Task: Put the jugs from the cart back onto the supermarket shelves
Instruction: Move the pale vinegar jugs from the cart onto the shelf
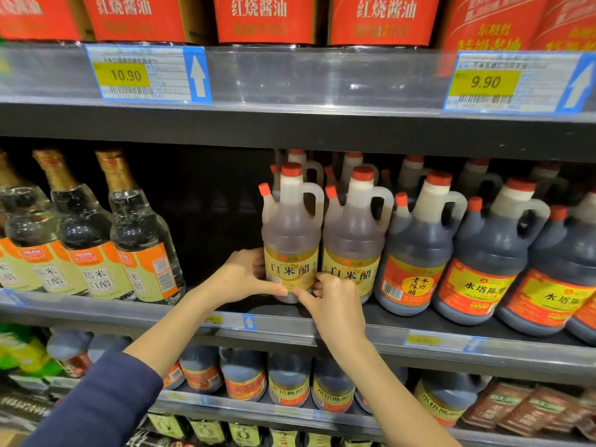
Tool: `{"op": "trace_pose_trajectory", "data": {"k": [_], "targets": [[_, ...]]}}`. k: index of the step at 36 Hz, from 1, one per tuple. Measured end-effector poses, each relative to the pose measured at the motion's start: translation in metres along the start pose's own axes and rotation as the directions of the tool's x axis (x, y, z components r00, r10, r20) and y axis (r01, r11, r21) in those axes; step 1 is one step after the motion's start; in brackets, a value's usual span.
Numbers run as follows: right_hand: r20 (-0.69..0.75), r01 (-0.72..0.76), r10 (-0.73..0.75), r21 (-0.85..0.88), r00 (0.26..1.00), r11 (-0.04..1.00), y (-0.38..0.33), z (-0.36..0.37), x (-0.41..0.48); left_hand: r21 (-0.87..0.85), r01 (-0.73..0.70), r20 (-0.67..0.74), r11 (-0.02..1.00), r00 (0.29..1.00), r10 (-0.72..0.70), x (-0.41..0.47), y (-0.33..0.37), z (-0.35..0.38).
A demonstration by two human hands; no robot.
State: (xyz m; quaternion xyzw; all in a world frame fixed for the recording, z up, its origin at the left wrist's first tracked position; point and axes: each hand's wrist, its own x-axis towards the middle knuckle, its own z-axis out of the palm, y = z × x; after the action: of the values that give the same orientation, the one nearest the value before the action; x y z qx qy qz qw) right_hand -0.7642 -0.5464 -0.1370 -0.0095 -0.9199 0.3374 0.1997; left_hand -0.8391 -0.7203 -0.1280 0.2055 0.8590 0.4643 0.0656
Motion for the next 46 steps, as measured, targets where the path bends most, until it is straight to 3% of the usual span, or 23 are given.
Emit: {"op": "trace_pose_trajectory", "data": {"k": [8, 21, 28, 33, 39, 46], "targets": [[-0.030, 0.033, -0.032, 0.016, 0.999, 0.999, 0.002, 0.000, -0.001, 0.091, 0.024, -0.075, 0.996, 0.997, -0.017, -0.004, -0.001, 0.007], [-0.013, 0.043, -0.042, 0.045, 0.999, 0.998, 0.002, -0.002, 0.001, 0.131, 0.082, 0.001, 0.988, 0.997, -0.082, -0.008, 0.012, -0.002], [0.020, 0.023, -0.023, 0.035, 1.000, 0.999, 0.002, -0.008, 0.003, 0.319, 0.160, -0.137, 0.934, 0.983, -0.121, -0.033, 0.035, 0.005], [0.087, 0.117, -0.122, 0.063, 0.989, 0.991, 0.003, -0.026, -0.005, 0.492, 0.195, -0.257, 0.848, 0.964, -0.072, -0.084, 0.051, 0.001], [0.336, 0.296, -0.256, -0.072, 0.906, 0.953, -0.008, -0.047, -0.022, 0.623, 0.289, -0.295, 0.727, 0.947, -0.124, -0.162, 0.066, 0.001], [0.542, 0.582, -0.456, -0.078, 0.706, 0.809, -0.036, -0.055, -0.068, 0.655, 0.522, -0.405, 0.547, 0.853, -0.329, -0.264, 0.063, 0.028]]}}
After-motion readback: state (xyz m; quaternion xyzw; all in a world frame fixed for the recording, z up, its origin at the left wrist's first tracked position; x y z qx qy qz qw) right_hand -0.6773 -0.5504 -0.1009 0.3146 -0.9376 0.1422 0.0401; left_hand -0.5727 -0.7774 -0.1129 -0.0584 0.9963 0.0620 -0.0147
